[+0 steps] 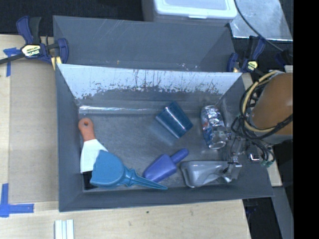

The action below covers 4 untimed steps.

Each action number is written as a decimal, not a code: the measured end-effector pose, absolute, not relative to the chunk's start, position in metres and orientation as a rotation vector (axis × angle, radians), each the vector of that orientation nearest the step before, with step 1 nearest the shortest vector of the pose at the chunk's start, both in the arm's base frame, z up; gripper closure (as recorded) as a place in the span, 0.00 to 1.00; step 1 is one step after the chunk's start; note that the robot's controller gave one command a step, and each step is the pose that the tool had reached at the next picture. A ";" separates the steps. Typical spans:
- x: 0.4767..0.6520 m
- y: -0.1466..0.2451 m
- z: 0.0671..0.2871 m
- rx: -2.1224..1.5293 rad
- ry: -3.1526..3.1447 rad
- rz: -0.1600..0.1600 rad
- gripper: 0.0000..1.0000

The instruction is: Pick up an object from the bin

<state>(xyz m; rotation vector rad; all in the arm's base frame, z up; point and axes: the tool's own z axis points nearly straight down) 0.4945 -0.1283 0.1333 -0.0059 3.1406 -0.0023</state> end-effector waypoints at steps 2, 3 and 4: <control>0.496 -0.109 0.153 -0.380 3.111 -0.005 0.00; 0.510 -0.098 0.070 -0.187 3.140 -0.007 0.00; 0.495 -0.091 0.072 -0.452 3.090 -0.013 1.00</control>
Offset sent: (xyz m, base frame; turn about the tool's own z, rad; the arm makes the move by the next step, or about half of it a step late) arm -0.0006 0.0191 0.0197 -0.2442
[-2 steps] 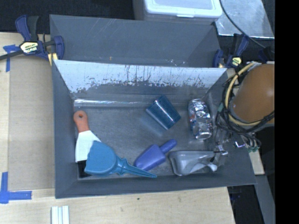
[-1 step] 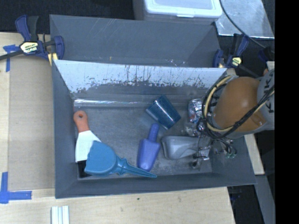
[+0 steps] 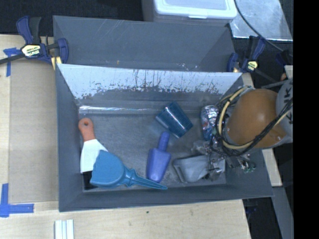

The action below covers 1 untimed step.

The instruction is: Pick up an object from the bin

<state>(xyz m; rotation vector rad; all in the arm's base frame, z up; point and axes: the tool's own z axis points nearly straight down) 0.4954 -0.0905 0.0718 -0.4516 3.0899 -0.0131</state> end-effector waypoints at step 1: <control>0.495 -0.091 0.072 -0.453 3.090 -0.013 1.00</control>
Offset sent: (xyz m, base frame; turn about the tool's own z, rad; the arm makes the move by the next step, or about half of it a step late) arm -0.0119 0.0198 0.2875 0.0383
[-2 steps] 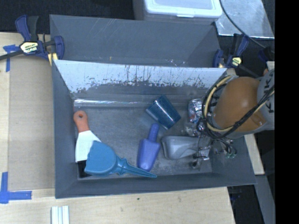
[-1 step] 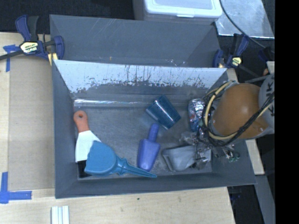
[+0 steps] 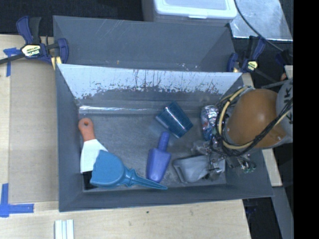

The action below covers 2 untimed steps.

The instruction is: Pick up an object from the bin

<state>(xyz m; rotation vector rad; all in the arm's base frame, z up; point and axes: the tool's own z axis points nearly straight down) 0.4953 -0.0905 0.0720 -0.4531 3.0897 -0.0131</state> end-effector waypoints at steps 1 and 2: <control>0.489 -0.083 0.175 -0.435 3.102 -0.008 1.00; 0.486 -0.074 0.288 -0.459 3.107 -0.004 1.00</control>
Offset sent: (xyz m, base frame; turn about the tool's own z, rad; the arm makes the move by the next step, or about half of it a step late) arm -0.0104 0.0207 0.2548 -0.0132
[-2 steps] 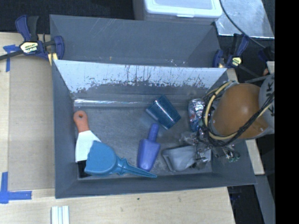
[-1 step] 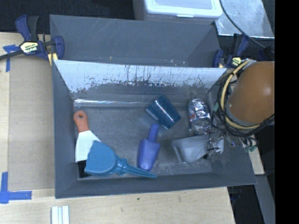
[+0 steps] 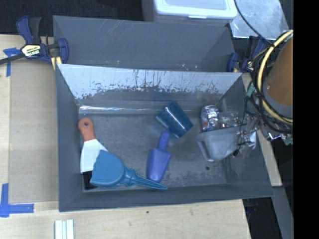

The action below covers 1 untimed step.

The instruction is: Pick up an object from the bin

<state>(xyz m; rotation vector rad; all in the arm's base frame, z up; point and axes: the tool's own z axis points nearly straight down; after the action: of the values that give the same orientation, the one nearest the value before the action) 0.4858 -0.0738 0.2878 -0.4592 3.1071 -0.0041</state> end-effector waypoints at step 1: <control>0.484 -0.081 0.210 -0.445 3.101 -0.008 1.00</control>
Offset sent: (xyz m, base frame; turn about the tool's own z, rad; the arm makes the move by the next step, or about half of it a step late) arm -0.0019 0.0065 -0.0220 0.0205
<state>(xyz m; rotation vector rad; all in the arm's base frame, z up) 0.4844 -0.0808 0.2098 -0.4450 3.1010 -0.0080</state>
